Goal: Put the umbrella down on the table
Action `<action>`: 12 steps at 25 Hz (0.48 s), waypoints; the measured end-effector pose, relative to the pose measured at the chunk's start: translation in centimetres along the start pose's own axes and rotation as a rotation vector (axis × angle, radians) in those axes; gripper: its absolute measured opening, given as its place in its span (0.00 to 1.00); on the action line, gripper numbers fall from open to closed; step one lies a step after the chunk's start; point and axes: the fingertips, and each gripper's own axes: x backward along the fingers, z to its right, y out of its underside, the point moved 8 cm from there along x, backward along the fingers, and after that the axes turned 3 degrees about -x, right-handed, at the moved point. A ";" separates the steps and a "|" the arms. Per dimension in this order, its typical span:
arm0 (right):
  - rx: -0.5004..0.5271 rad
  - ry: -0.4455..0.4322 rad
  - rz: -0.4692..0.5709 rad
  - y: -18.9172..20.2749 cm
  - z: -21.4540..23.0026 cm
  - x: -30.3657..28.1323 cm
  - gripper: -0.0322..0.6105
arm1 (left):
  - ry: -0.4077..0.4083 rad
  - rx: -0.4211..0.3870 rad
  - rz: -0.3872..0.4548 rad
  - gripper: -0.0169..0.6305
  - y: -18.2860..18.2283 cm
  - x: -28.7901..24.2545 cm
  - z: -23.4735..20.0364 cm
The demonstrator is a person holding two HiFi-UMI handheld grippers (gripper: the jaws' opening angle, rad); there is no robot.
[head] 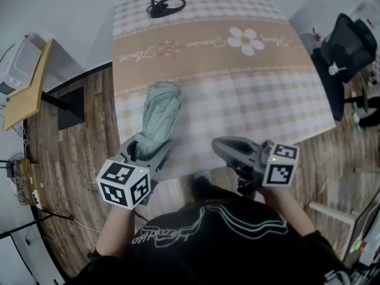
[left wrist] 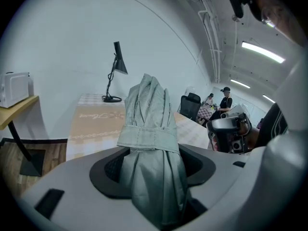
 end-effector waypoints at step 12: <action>-0.053 0.011 -0.036 -1.7 4.4 -0.8 0.07 | -0.074 0.001 -0.113 0.44 1.9 -6.3 -3.1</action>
